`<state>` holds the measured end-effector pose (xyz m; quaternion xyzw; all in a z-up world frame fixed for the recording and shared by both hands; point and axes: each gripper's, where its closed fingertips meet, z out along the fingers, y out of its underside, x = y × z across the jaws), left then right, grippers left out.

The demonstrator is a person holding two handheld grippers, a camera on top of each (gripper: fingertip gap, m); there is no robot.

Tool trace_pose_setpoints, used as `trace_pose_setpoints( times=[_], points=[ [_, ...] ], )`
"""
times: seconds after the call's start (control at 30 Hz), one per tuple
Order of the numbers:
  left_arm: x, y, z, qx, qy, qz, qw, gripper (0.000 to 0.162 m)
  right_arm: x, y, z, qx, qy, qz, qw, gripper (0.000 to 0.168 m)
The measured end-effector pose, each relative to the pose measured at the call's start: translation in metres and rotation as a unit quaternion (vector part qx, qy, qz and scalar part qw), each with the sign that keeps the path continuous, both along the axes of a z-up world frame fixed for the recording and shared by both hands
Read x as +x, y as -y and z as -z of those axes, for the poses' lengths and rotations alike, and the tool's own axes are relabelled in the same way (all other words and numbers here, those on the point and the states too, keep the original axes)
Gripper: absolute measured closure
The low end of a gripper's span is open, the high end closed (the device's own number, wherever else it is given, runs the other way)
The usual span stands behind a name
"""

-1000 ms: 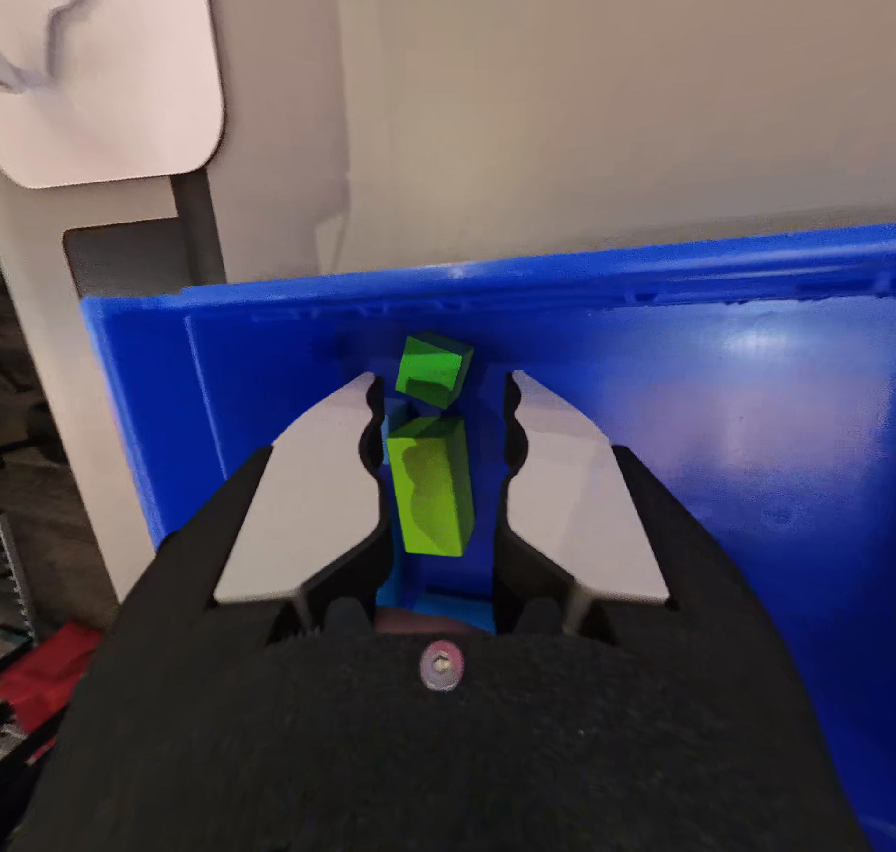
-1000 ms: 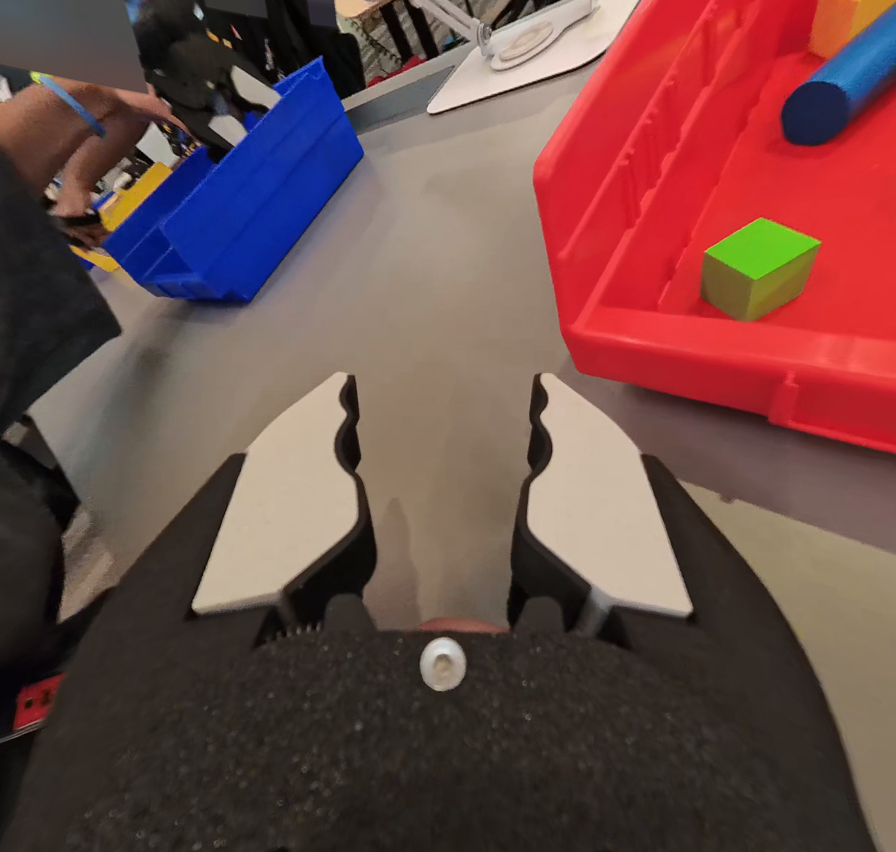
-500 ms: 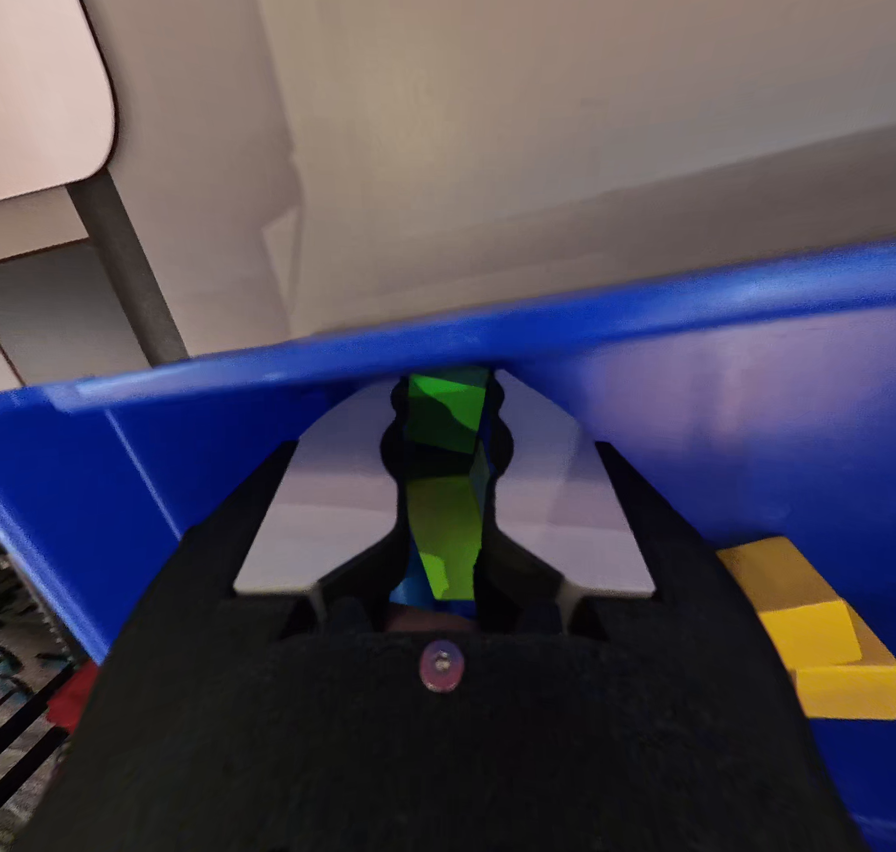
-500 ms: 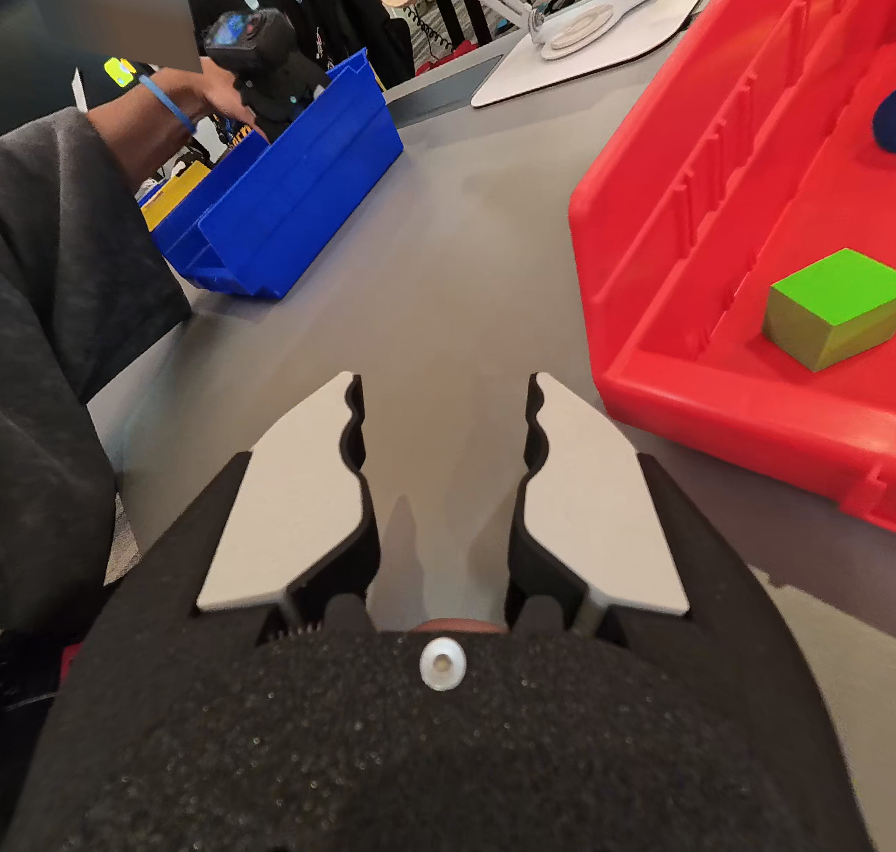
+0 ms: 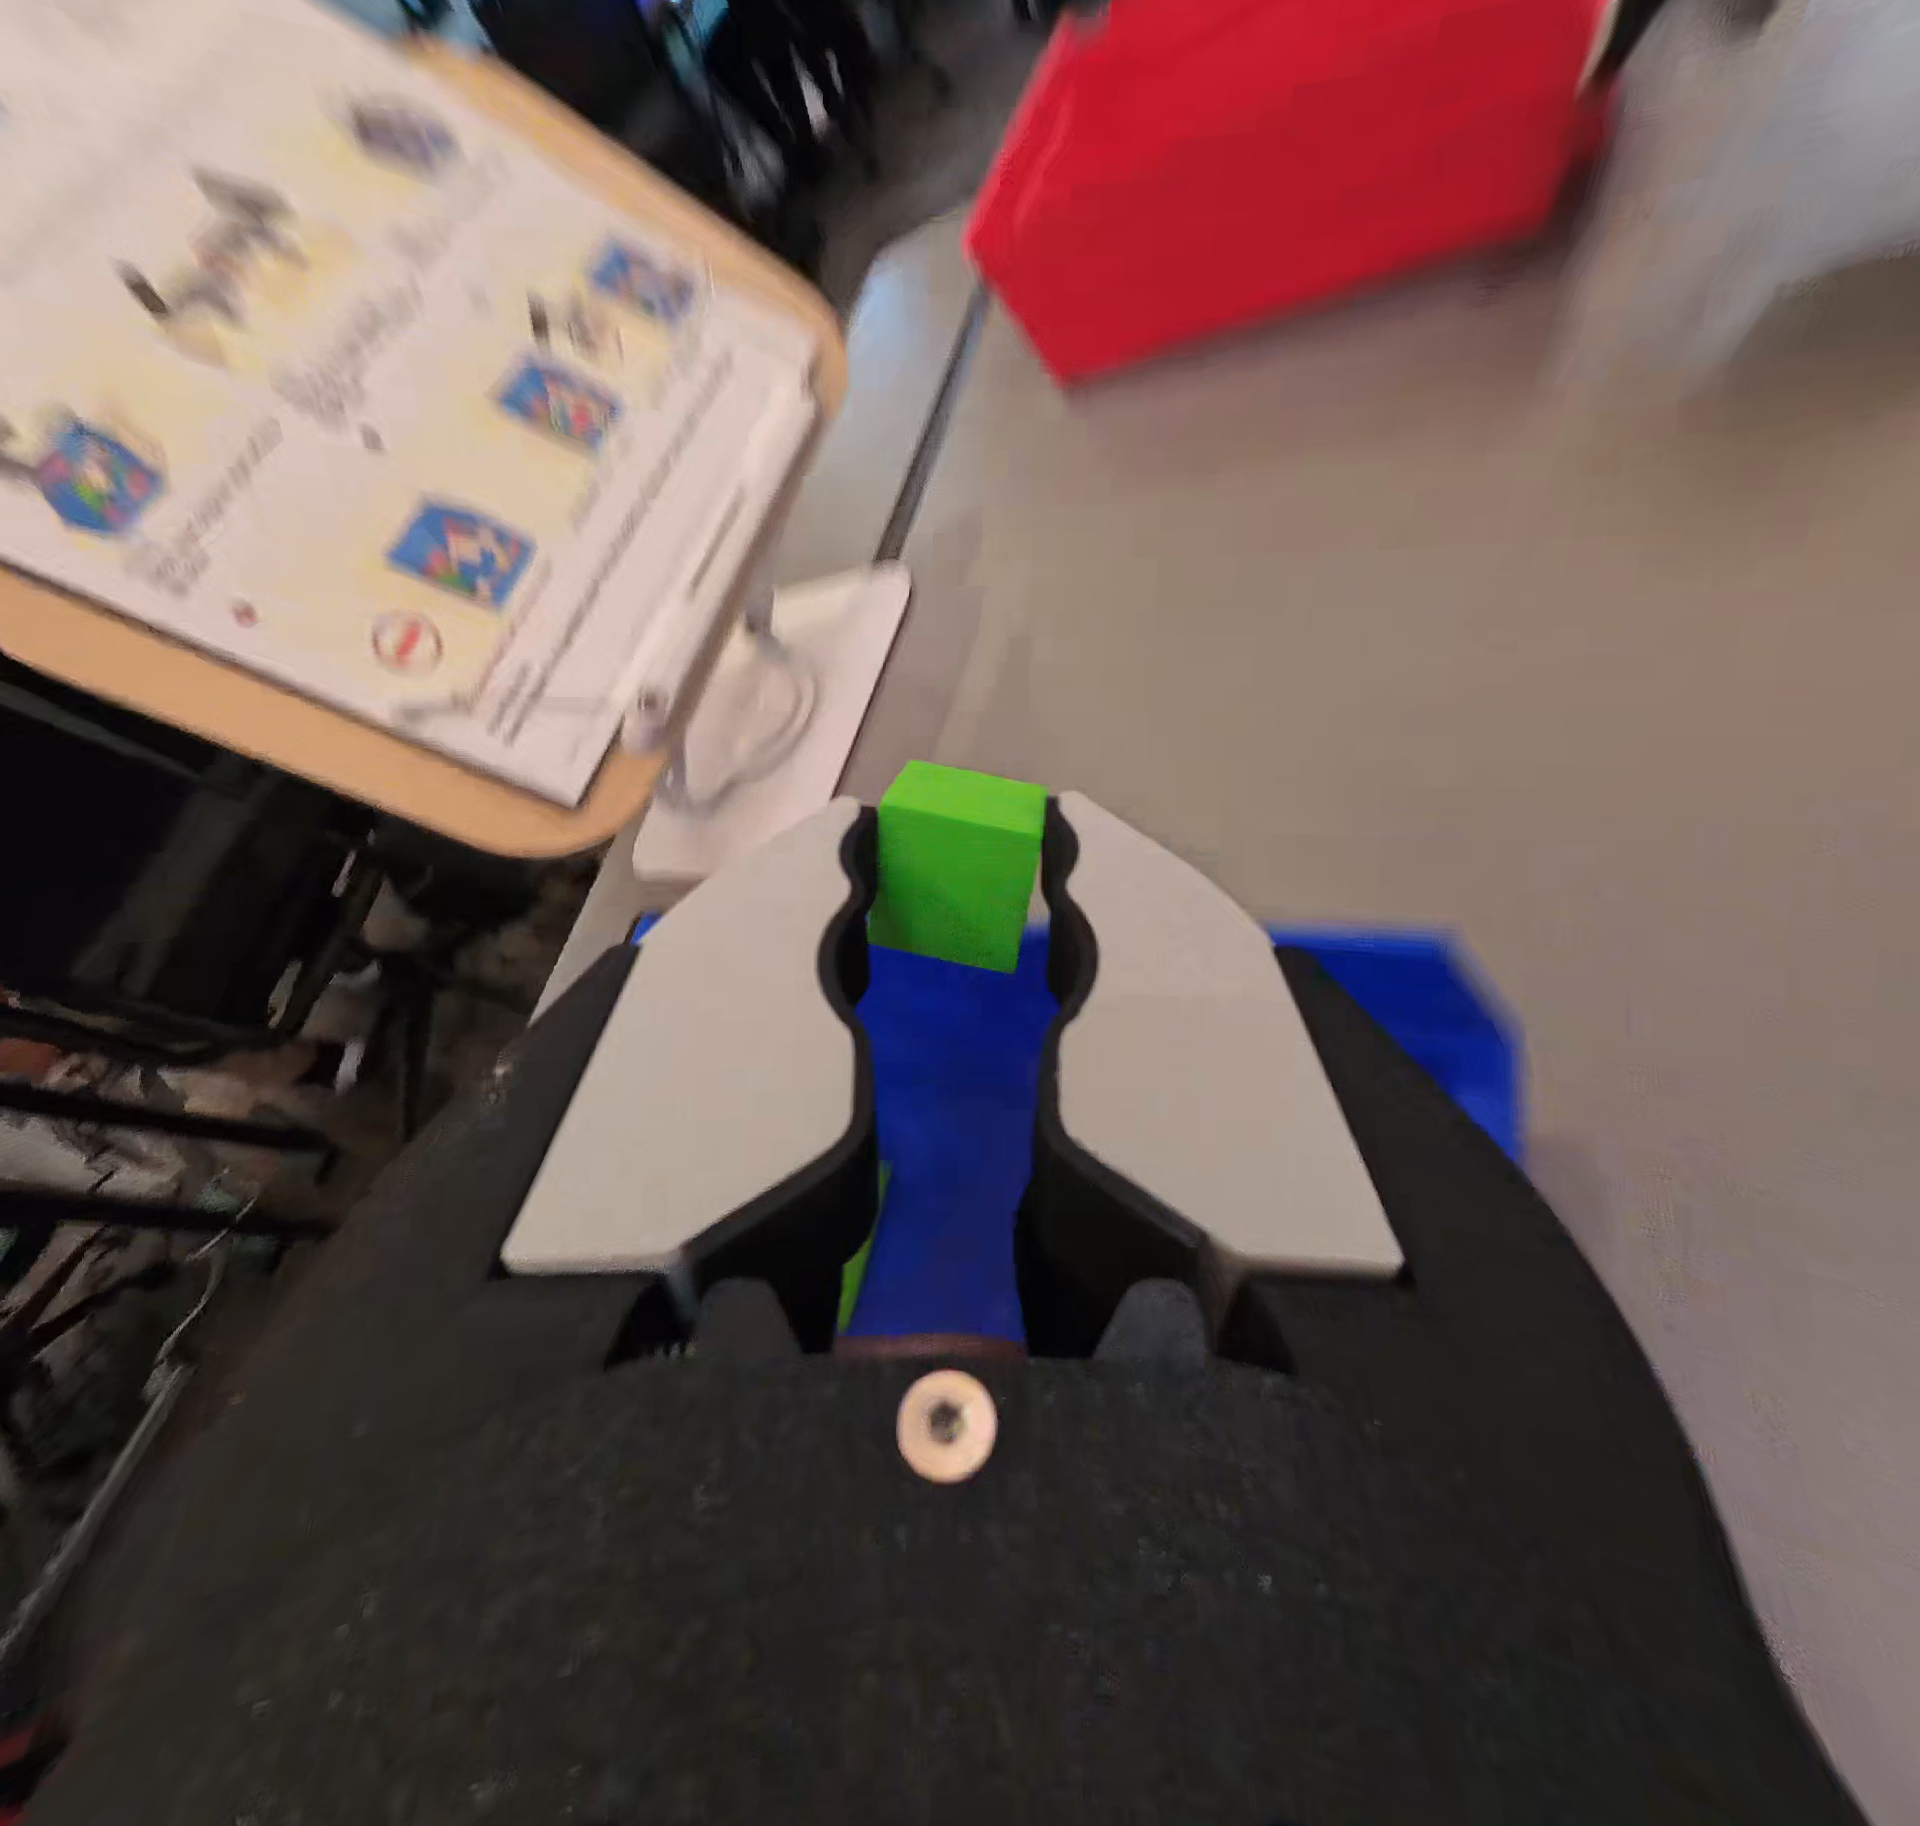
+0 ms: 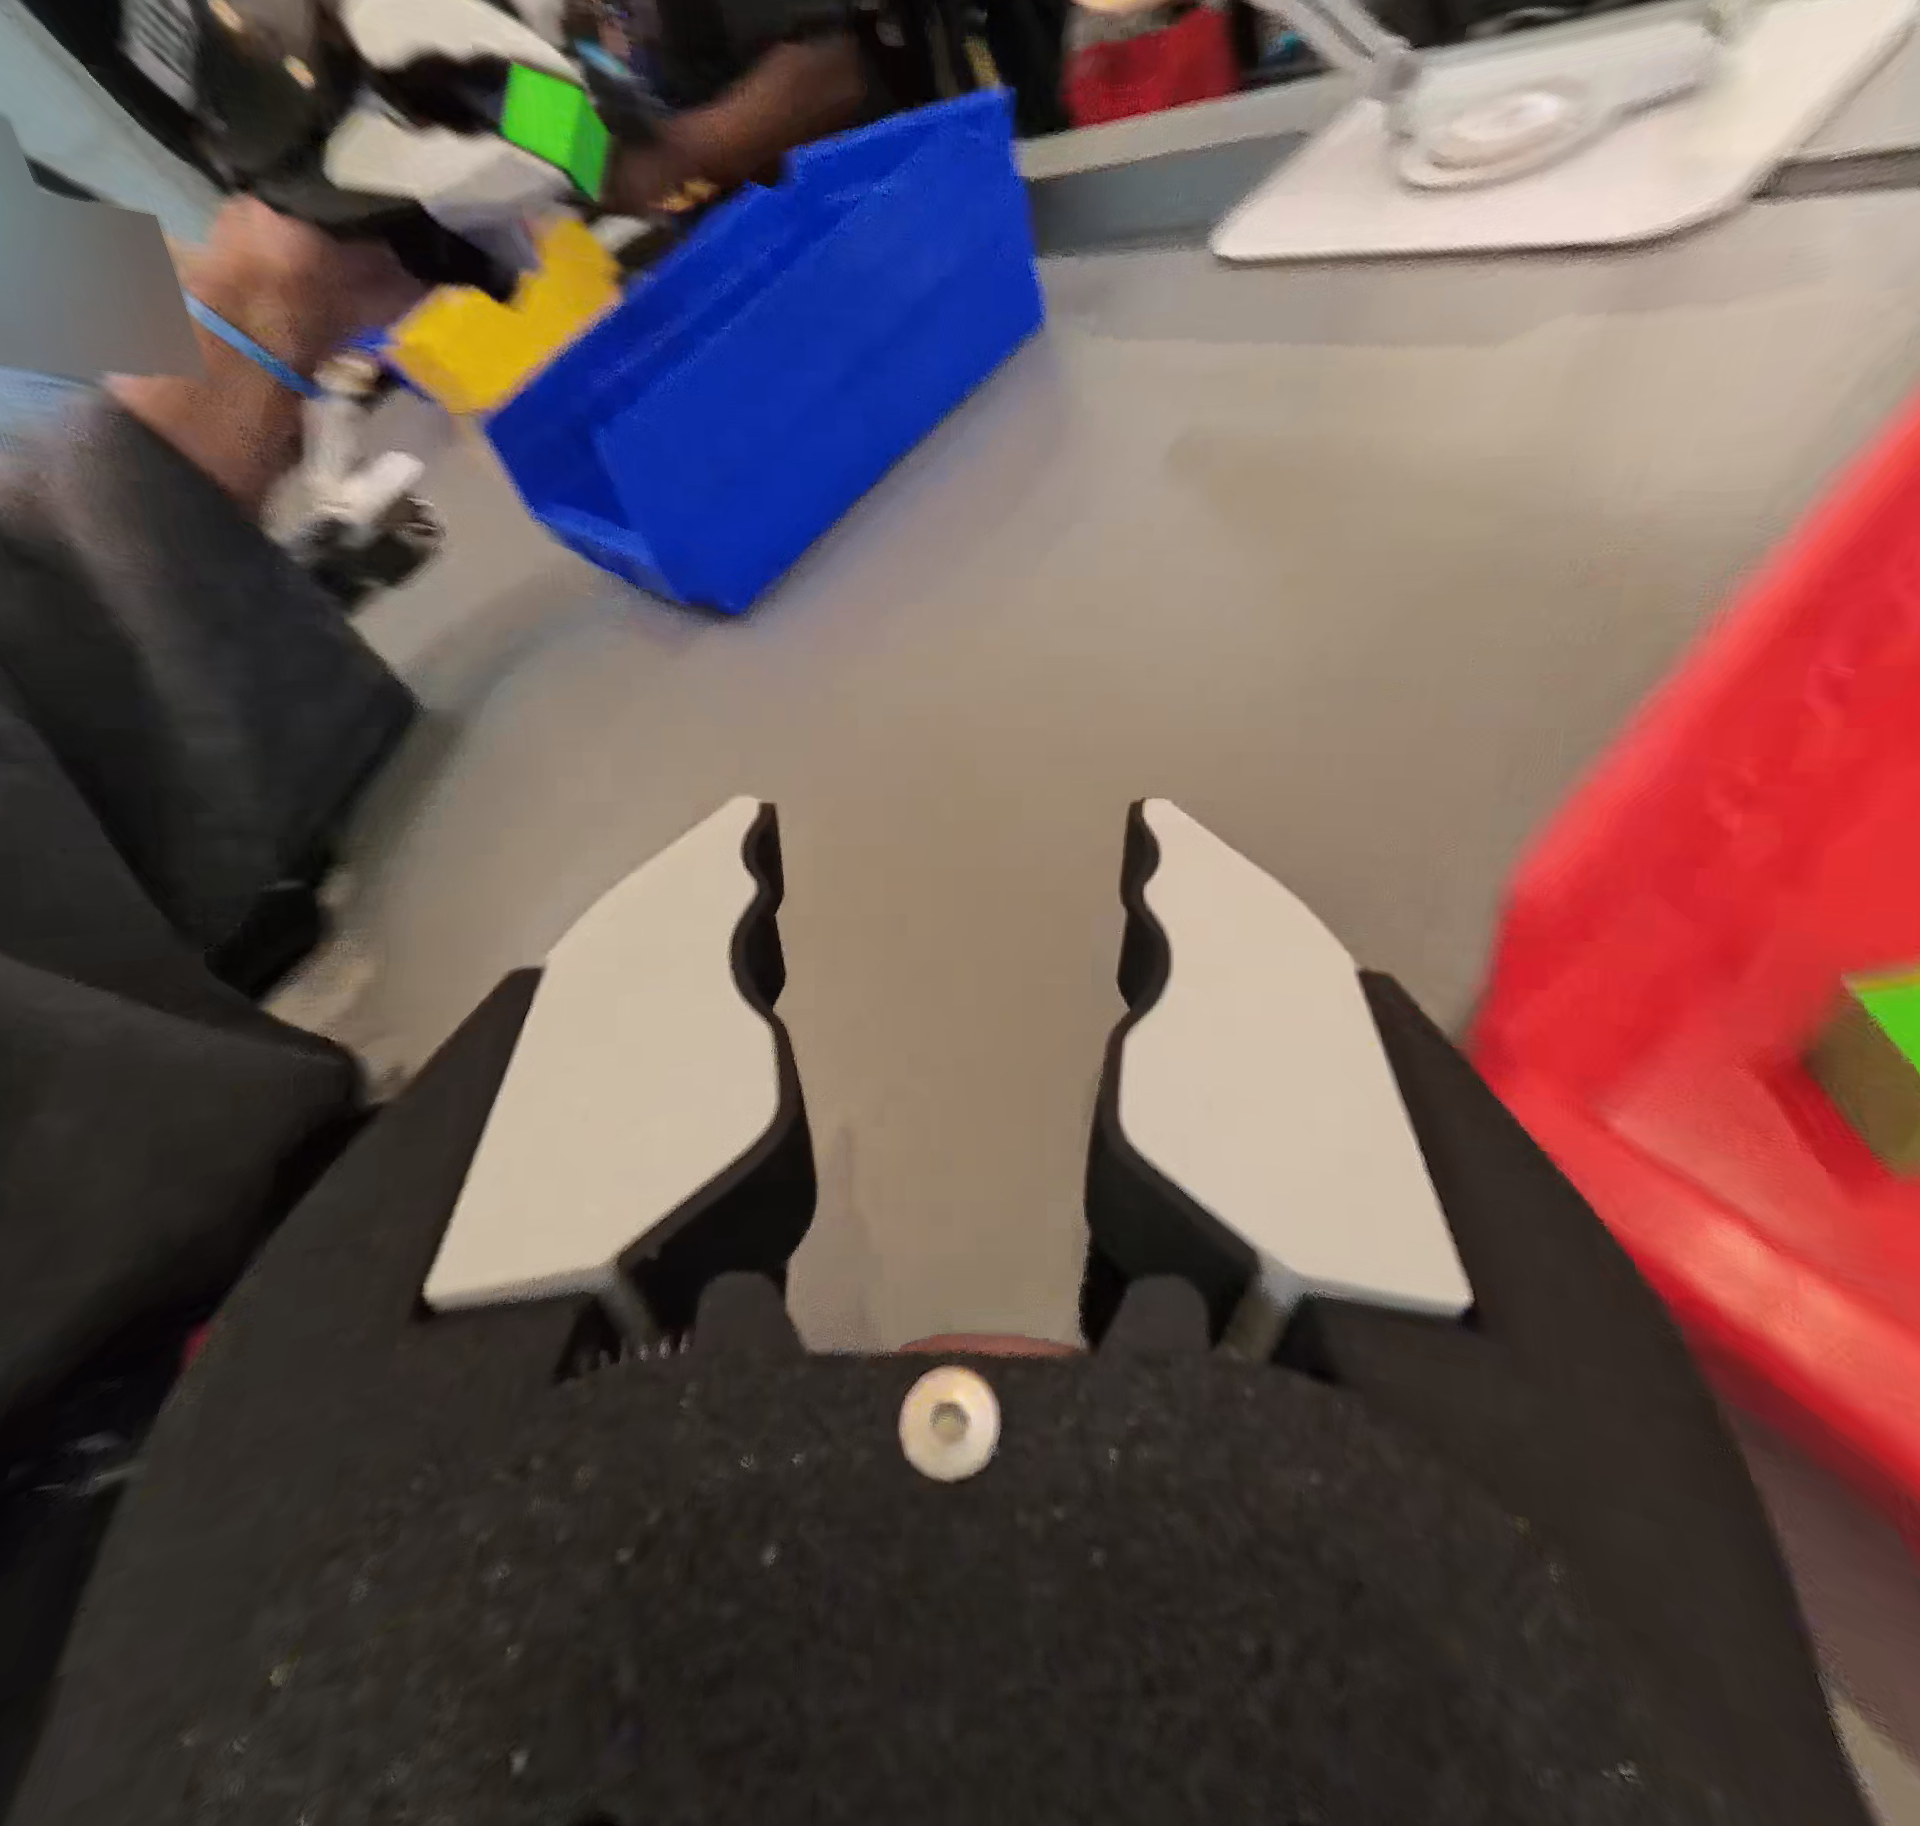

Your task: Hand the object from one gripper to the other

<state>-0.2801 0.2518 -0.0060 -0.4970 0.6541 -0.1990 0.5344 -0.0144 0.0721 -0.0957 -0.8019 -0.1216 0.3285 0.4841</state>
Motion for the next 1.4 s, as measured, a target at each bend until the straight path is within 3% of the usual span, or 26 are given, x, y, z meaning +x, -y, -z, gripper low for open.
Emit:
trace_pose_setpoints(
  times=[0.07,0.17,0.23,0.4,0.53,0.6,0.63,0.67,0.77,0.83,0.9,0.93,1.07,1.13,1.2,1.3,1.4],
  points=[
    [0.014,0.041,-0.021,-0.014,0.066,0.023,0.997,0.132,-0.026,-0.009,-0.026,-0.006,-0.042,-0.057,0.997,0.101],
    [0.043,0.090,-0.035,0.009,0.096,0.042,0.995,0.132,-0.063,-0.028,-0.057,-0.031,-0.075,-0.126,0.989,0.096],
    [0.068,0.121,-0.043,0.003,0.119,0.064,0.991,0.132,-0.095,-0.035,-0.085,-0.032,-0.142,-0.185,0.972,0.096],
    [0.116,0.168,-0.035,0.009,0.115,0.081,0.990,0.132,-0.151,-0.017,-0.119,-0.117,-0.326,-0.338,0.875,0.095],
    [0.129,0.177,-0.024,0.002,0.107,0.071,0.992,0.132,-0.163,0.001,-0.114,-0.147,-0.371,-0.378,0.835,0.099],
    [0.132,0.180,-0.021,-0.010,0.105,0.070,0.992,0.132,-0.163,0.003,-0.110,-0.139,-0.373,-0.377,0.836,0.114],
    [0.133,0.179,-0.018,-0.012,0.103,0.063,0.993,0.132,-0.161,0.002,-0.106,-0.135,-0.371,-0.375,0.839,0.139],
    [0.134,0.178,-0.015,-0.014,0.102,0.053,0.993,0.132,-0.159,0.001,-0.105,-0.134,-0.373,-0.372,0.839,0.140],
    [0.131,0.176,-0.005,-0.056,0.115,0.009,0.992,0.132,-0.156,-0.002,-0.095,-0.145,-0.362,-0.355,0.850,0.140],
    [0.120,0.177,0.009,-0.161,0.147,-0.039,0.975,0.131,-0.151,-0.003,-0.090,-0.155,-0.346,-0.345,0.858,0.140],
    [0.114,0.200,0.044,-0.318,0.158,-0.026,0.935,0.128,-0.136,-0.007,-0.086,-0.162,-0.311,-0.323,0.879,0.140],
    [0.111,0.211,0.067,-0.372,0.144,-0.025,0.917,0.120,-0.124,-0.012,-0.088,-0.154,-0.291,-0.304,0.894,0.140],
    [0.097,0.231,0.142,-0.429,0.053,-0.117,0.894,0.111,-0.040,-0.033,-0.123,-0.061,-0.202,-0.198,0.957,0.140],
    [0.097,0.238,0.142,-0.439,0.051,-0.124,0.888,0.109,0.025,-0.052,-0.120,-0.021,-0.098,-0.071,0.992,0.140],
    [0.101,0.238,0.127,-0.436,0.077,-0.116,0.889,0.112,0.095,-0.066,-0.112,-0.011,-0.008,0.055,0.998,0.140],
    [0.100,0.233,0.110,-0.418,0.109,-0.112,0.895,0.117,0.178,-0.079,-0.087,-0.057,0.112,0.175,0.977,0.141],
    [0.097,0.229,0.100,-0.414,0.132,-0.102,0.895,0.122,0.229,-0.106,-0.044,-0.130,0.221,0.208,0.944,0.140]
  ],
)
